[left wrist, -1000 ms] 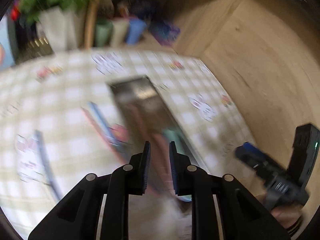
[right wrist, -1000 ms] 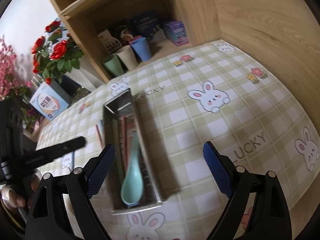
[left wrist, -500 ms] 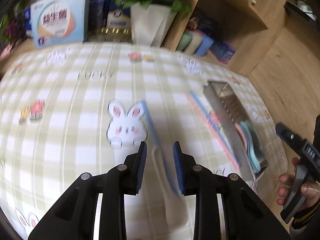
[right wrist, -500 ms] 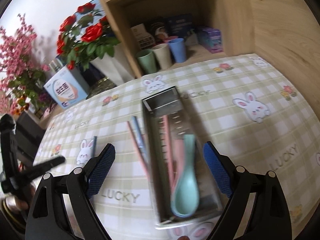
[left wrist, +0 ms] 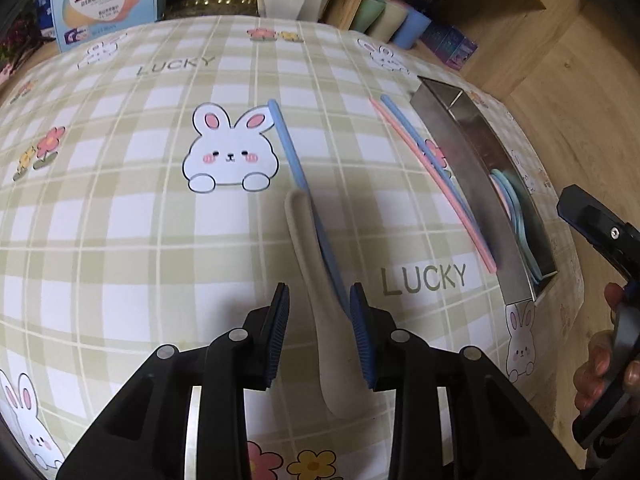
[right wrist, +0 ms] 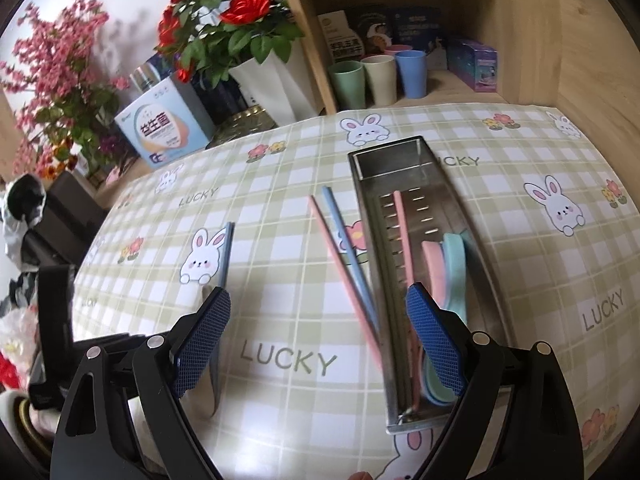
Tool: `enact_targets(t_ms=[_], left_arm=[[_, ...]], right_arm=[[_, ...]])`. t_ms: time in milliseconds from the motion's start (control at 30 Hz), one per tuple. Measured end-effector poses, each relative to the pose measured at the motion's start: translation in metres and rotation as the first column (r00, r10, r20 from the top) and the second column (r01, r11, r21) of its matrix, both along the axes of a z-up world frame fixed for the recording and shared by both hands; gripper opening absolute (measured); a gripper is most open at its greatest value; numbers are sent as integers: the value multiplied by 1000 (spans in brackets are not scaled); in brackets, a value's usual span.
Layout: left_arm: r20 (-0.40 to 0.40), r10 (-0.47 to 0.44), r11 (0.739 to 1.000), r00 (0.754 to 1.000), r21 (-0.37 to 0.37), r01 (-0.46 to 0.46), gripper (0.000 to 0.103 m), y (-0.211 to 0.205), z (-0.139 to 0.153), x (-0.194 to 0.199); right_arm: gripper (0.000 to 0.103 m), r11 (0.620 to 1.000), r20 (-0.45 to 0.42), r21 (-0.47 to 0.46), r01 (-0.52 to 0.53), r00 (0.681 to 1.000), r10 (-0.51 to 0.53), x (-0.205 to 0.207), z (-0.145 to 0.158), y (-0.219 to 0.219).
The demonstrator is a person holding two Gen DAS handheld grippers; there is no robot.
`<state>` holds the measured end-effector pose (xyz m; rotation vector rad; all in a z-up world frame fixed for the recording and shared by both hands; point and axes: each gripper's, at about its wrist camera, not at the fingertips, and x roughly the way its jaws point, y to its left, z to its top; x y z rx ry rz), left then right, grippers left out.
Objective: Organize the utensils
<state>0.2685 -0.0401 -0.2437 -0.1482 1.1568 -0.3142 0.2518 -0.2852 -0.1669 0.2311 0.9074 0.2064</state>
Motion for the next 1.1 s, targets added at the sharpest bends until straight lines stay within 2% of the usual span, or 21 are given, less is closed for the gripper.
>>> enact_targets(t_ms=[100,267,400,633,667,733,800,933,1100], left_arm=[[-26,1,1000,1000,1,-1,30,-1,-7,1],[-21,-5,1000,1000,15,6,29,-3,-5,-2],[-22,24,999,999,37,-23,15,1,-4,-5],[15,106,989,994,107,-107,11,24,1,1],[30,121,983,992,134,-123,0,28,2,2],[24,135,977,991,162,-137,0,35,1,5],[-11,143,981,990,133,-140,0,43,-4,5],[-29,126,988,992,98,-123,1,47,-3,3],[-10,69,993,998,100,-68,6,39,2,0]], right_arm=[[86,1000,-5,-2,-7,1000,7,0,-1,3],[86,1000,-12,-1,-12,1000,12,1,-2,6],[86,1000,-17,-1,-20,1000,20,1,-3,9],[86,1000,-32,-3,-26,999,26,2,-6,11],[86,1000,-35,-2,-26,999,26,2,-6,11],[86,1000,-39,-1,-28,999,28,3,-7,12],[86,1000,-41,0,-30,999,30,3,-8,12],[86,999,-43,3,-34,998,34,4,-8,13],[86,999,-44,4,-34,998,34,4,-8,13]])
